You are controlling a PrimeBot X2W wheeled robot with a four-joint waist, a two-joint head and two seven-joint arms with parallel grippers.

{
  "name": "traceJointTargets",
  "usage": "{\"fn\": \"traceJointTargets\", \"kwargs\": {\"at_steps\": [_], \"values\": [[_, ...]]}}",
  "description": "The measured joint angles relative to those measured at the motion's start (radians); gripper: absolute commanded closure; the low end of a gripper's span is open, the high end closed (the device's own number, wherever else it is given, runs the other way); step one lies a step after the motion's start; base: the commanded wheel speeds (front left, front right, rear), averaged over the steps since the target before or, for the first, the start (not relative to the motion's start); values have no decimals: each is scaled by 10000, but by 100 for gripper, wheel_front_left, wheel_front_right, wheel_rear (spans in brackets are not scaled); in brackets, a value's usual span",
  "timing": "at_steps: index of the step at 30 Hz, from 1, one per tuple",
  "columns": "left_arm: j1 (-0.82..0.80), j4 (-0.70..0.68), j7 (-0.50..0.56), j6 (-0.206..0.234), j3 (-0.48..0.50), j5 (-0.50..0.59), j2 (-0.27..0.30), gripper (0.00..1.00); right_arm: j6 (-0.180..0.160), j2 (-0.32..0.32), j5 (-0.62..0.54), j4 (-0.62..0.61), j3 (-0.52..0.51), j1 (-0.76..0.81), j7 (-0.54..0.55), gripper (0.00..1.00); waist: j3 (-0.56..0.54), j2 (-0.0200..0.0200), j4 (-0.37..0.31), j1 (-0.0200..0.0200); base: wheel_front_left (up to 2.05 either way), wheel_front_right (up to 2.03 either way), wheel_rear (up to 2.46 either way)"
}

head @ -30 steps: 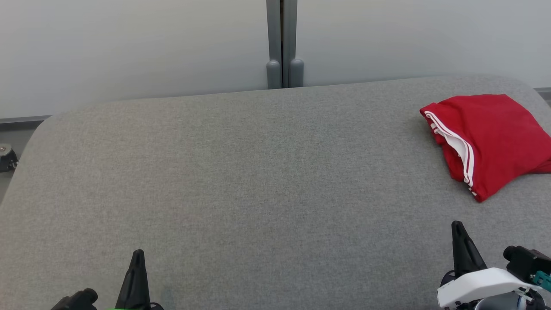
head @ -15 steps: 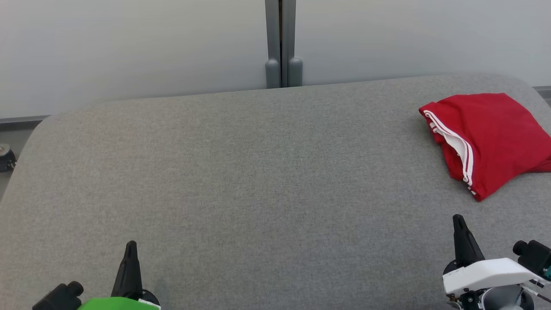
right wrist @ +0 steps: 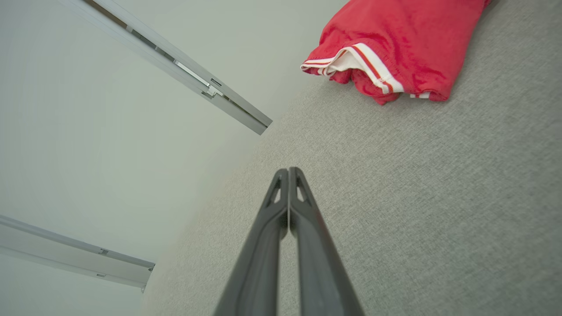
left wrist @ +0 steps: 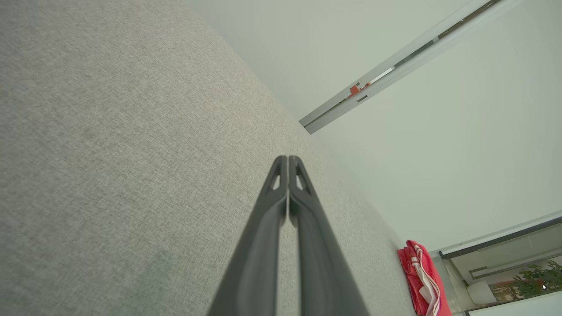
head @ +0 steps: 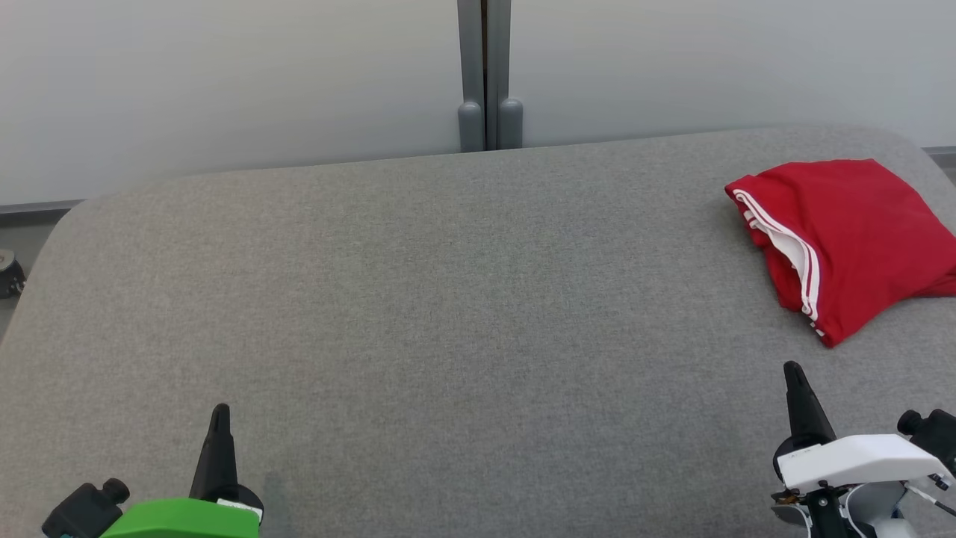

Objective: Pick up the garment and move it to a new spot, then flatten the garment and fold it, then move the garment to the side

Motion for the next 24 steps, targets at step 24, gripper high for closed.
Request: {"fn": "traceJointTargets", "kwargs": {"at_steps": [24], "values": [[-593,194,704,-40,295,-2571,27,100,-6,-8,2989,59,-79,-437,711,100,40,0,-57,0,0,0,0]]}}
